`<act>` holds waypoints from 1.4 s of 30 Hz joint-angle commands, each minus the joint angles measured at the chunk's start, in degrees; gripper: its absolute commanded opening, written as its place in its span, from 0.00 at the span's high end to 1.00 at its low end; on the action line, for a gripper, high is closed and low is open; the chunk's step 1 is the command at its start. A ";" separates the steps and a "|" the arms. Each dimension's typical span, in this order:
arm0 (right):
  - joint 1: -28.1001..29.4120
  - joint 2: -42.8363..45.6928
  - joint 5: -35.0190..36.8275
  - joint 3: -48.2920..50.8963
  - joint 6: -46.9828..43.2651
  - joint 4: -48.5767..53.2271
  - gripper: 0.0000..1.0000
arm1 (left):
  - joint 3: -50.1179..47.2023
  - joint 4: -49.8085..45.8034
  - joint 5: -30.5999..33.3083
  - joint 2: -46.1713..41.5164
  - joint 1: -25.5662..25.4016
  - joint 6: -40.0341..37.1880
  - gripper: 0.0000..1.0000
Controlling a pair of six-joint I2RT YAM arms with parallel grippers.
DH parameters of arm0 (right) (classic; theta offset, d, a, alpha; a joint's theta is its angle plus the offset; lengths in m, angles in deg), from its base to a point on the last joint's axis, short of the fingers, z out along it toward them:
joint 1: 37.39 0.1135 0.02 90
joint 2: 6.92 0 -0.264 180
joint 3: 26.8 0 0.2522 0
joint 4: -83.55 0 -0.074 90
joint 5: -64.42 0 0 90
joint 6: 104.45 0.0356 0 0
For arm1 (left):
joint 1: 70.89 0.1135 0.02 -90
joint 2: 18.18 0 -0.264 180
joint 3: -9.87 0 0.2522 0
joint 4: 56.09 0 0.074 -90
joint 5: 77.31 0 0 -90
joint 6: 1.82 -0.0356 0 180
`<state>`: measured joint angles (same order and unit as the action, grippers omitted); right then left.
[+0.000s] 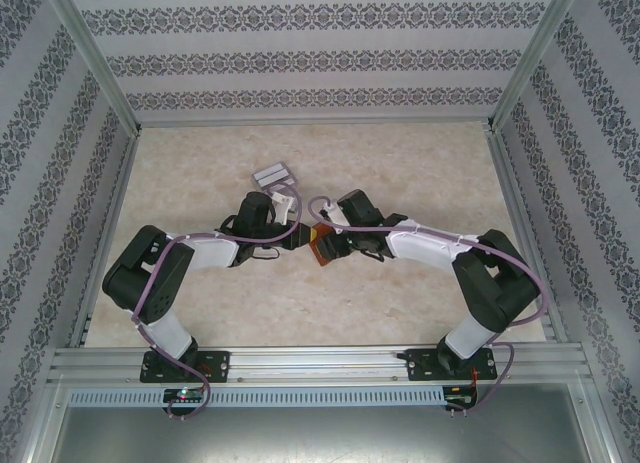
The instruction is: Put the credit cards into the card holder
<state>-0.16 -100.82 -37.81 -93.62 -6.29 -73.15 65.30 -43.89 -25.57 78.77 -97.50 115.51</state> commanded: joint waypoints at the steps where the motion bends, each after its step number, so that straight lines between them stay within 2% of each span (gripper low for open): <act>1: -0.32 -1.37 7.61 -1.83 -0.55 3.35 0.52 | 1.82 -0.02 -1.59 0.26 0.30 0.44 1.00; 5: -0.33 0.96 12.62 -0.40 0.87 2.26 0.71 | 1.86 -0.34 -1.32 0.35 0.28 0.19 1.00; 14: -1.32 7.72 16.07 3.91 0.10 0.45 1.00 | 2.41 -1.86 -0.77 1.03 0.28 -0.43 1.00; 17: -2.32 9.22 15.13 5.13 -0.07 -0.05 1.00 | 2.46 -2.45 -0.33 0.97 0.25 -0.87 1.00; 23: -3.70 10.59 8.82 6.17 -0.79 -0.48 1.00 | 2.54 -3.35 -0.62 0.75 0.26 -2.50 1.00; 29: -8.90 9.99 -0.50 5.87 3.51 0.46 1.00 | 6.20 -11.66 -1.11 1.40 0.31 -7.85 1.00; 31: -9.54 9.87 -4.28 5.63 4.73 1.68 1.00 | 7.49 -13.24 -2.00 2.52 0.29 -8.56 0.90; 33: -9.38 10.87 -10.15 5.73 5.05 3.73 1.00 | 8.83 -14.56 -3.23 3.85 0.29 -8.54 0.68; 34: -9.30 11.77 -12.04 6.04 5.32 4.85 1.00 | 9.39 -15.17 -3.64 4.34 0.30 -8.56 0.63; 39: -10.34 19.35 -14.30 7.77 11.13 8.38 1.00 | 9.82 -15.05 -4.73 5.28 0.30 -8.53 0.45; 42: -11.03 22.78 -14.19 8.80 15.67 7.52 1.00 | 9.95 -14.04 -6.04 5.68 0.33 -8.08 0.41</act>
<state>-10.32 -80.98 -49.22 -85.66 3.79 -66.20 74.26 -57.18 -29.20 83.99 -97.39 108.08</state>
